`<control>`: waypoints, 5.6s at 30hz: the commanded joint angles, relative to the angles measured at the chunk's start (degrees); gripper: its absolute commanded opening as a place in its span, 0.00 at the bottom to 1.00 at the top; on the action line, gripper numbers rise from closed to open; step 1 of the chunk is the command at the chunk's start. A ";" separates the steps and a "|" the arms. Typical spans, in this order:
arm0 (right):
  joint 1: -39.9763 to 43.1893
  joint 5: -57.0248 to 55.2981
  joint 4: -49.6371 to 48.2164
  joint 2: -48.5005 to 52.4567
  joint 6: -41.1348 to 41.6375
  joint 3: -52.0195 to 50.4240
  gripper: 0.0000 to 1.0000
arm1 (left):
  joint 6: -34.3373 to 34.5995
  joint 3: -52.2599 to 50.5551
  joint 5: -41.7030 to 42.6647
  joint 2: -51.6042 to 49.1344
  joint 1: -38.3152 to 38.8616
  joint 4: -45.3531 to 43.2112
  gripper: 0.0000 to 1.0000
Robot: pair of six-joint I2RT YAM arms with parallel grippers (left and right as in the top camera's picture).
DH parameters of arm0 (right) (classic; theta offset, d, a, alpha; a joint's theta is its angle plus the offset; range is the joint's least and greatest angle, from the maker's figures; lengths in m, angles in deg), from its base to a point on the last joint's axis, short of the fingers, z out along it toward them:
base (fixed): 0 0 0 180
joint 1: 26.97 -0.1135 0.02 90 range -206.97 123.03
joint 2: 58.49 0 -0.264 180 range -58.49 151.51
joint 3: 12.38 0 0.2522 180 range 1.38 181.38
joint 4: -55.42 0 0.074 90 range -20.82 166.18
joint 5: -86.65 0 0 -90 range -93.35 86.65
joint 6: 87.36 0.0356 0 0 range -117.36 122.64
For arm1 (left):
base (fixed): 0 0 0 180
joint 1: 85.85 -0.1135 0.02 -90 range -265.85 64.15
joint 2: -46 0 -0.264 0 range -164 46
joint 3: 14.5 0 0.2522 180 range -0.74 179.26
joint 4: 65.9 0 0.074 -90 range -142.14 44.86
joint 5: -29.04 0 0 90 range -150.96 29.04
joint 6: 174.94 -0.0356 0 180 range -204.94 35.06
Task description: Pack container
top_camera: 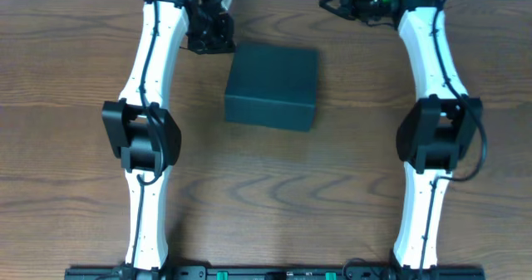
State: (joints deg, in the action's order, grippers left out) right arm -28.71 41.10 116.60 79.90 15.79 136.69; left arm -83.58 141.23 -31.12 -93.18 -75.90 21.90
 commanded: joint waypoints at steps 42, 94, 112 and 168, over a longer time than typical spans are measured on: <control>-20.39 -15.82 28.15 -18.93 -21.86 -28.59 0.02 | -10.38 -13.20 -12.24 1.66 8.66 1.60 0.06; -26.84 -30.03 -21.49 -19.58 21.99 -50.25 0.01 | -11.67 -13.20 -7.69 1.66 4.42 1.57 0.06; -11.93 -43.47 -28.65 -31.34 8.09 -50.25 0.02 | 4.63 -9.31 -11.65 7.41 1.97 -5.38 0.06; -6.64 18.84 -42.29 -8.35 8.02 -50.23 0.01 | 33.35 -31.32 -1.18 7.82 -6.49 -27.47 0.06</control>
State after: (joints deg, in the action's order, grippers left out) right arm -33.91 53.97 71.95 70.52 27.07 86.70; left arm -49.22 110.17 -34.18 -85.57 -83.13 -5.24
